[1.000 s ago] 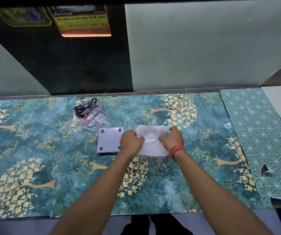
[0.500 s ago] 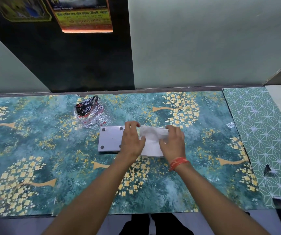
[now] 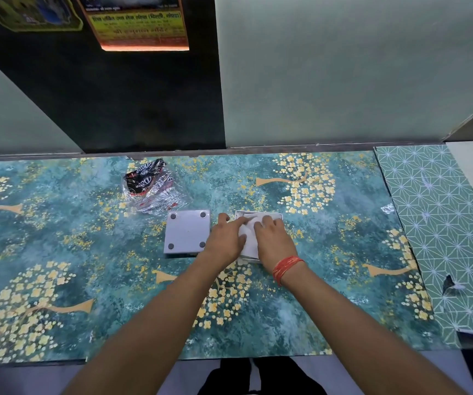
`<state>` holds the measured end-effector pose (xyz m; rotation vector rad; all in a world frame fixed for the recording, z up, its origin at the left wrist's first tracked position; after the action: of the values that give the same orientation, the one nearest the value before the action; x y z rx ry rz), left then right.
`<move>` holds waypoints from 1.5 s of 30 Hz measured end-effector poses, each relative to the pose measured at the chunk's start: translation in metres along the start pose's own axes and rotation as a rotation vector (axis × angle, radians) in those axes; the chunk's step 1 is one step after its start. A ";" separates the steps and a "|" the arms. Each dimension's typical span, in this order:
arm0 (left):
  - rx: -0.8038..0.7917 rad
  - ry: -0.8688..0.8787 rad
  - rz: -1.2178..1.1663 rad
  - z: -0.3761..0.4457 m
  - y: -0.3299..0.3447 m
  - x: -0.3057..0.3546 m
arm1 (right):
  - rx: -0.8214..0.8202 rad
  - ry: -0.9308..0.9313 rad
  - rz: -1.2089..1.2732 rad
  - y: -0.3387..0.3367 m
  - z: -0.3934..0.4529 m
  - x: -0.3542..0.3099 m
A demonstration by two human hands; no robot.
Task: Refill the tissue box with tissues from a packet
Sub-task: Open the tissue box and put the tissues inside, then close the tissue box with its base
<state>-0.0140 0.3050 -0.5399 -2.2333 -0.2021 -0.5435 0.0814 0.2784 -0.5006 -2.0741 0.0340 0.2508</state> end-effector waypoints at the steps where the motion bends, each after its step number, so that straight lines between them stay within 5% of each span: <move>1: -0.020 0.017 0.000 0.001 0.000 0.001 | -0.063 0.036 0.019 0.005 0.003 0.004; 11: -0.236 -0.054 0.301 0.015 0.010 -0.010 | -0.262 0.126 -0.010 0.014 0.020 0.004; 18: -0.420 0.019 0.138 0.016 0.018 -0.015 | -0.285 0.127 -0.005 0.011 0.021 0.000; 27: -0.358 0.047 0.301 0.020 0.021 -0.001 | -0.283 0.217 0.098 0.022 0.026 0.006; 31: -0.299 0.080 0.037 0.007 0.011 -0.012 | -0.265 0.203 0.086 0.016 0.021 0.006; 35: -0.099 0.099 -0.272 -0.019 -0.016 -0.030 | 0.049 0.123 0.199 -0.025 0.014 -0.022; 39: 0.420 -0.284 -0.509 -0.047 -0.068 -0.104 | 0.007 0.023 0.492 -0.023 0.039 -0.066; 42: 0.266 -0.650 -0.451 -0.055 -0.055 -0.147 | -0.202 0.031 0.530 0.004 0.060 -0.090; 45: 0.152 -0.702 -0.468 -0.053 -0.039 -0.157 | -0.263 0.098 0.584 0.030 0.071 -0.090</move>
<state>-0.1838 0.2962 -0.5528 -2.1421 -1.1027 0.0496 -0.0222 0.3172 -0.5427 -2.2953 0.7053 0.5290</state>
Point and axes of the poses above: each hand's wrist, its own z-axis towards the middle knuckle, its own y-axis out of the palm, x = y × z, the point moved 10 cm from there along z, towards the middle knuckle, and after that the axes turned 13 degrees about -x, right-handed, at the moved point
